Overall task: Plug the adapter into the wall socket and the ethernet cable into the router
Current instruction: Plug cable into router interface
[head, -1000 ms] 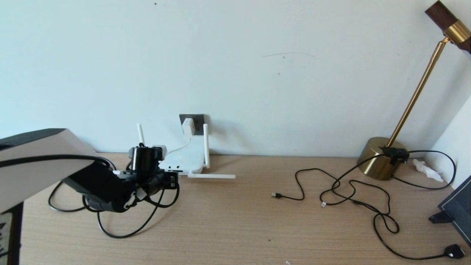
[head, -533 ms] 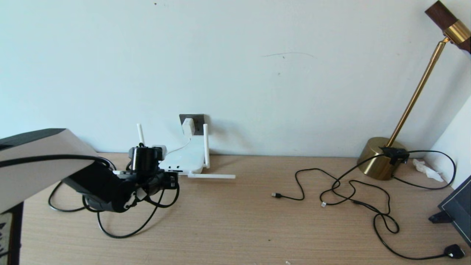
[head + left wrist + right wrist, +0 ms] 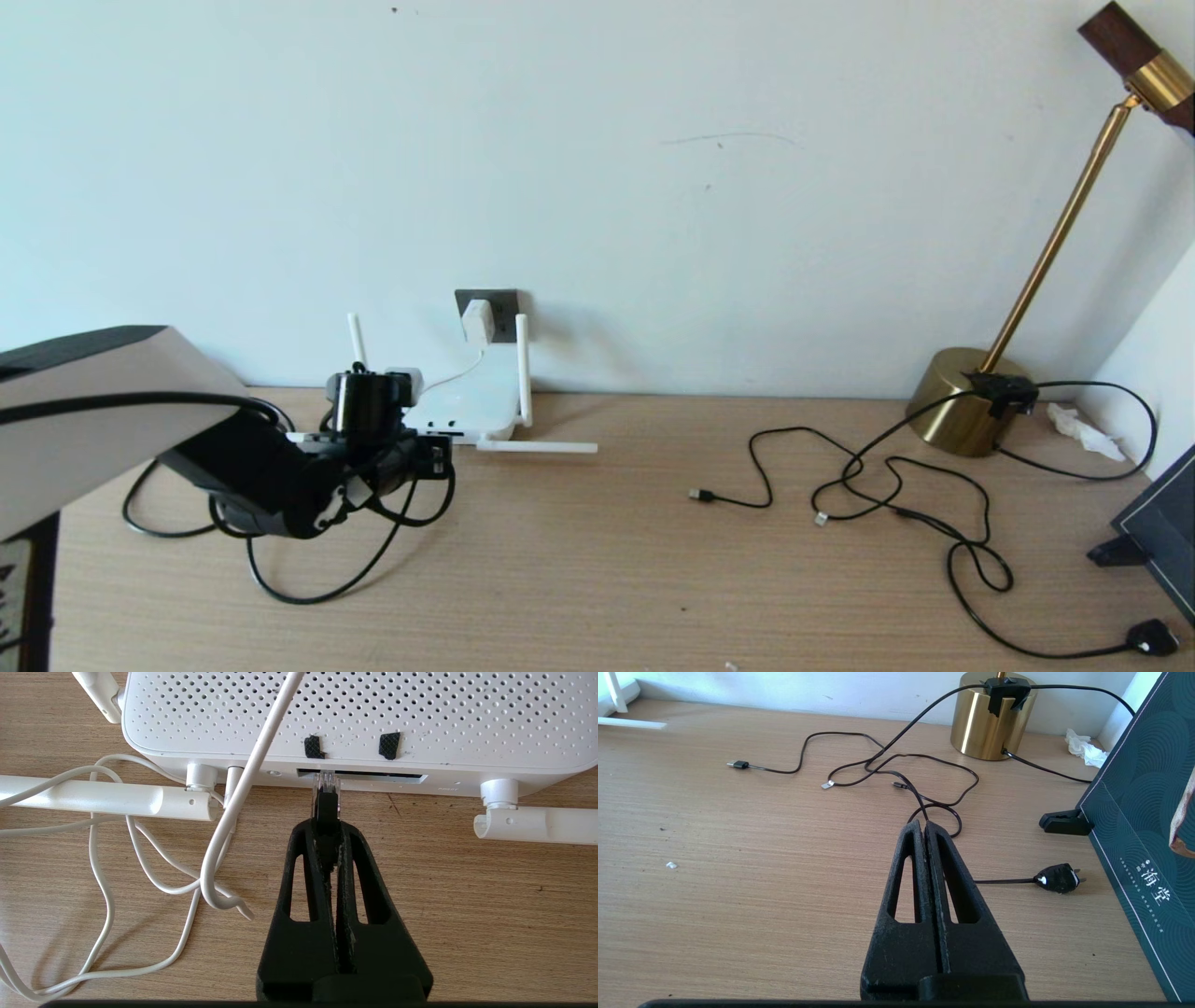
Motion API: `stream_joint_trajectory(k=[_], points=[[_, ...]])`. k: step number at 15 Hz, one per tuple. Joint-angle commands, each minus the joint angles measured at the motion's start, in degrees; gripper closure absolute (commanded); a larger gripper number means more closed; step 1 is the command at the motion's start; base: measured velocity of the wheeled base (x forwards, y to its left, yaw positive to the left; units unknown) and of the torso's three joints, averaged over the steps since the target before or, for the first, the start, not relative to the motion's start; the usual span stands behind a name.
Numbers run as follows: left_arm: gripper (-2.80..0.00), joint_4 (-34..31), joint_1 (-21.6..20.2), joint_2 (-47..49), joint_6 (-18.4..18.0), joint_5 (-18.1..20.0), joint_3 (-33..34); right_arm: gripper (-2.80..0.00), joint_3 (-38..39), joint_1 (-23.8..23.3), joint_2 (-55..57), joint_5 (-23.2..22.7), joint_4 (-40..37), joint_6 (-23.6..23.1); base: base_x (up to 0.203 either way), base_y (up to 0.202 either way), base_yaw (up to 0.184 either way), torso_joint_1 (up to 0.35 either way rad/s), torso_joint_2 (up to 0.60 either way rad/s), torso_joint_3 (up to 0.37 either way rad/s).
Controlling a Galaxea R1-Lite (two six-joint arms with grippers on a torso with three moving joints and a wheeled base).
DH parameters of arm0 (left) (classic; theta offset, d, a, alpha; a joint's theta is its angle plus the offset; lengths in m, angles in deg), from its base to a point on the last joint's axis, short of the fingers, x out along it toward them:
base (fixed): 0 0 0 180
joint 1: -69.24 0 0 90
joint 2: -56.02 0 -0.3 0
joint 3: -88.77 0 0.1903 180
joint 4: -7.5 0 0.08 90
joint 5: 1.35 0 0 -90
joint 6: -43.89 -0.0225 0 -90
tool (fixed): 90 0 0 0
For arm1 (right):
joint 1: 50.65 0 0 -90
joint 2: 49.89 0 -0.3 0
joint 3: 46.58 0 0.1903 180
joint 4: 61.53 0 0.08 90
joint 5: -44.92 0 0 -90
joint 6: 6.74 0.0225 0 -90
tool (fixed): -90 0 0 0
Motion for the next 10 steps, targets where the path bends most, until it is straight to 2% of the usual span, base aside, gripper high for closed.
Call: stream_joint_trajectory(k=[1,10], points=[[0.0,0.2,-0.1,0.0,0.0,-0.1,0.0,0.0,0.0,0.0,0.1,0.0,0.0,0.0,0.0,0.0,0.0,0.0,0.0,0.0],[0.0,0.2,-0.2,0.1,0.0,-0.1,0.2,0.0,0.0,0.0,0.0,0.0,0.0,0.0,0.0,0.0,0.0,0.0,0.0,0.0]])
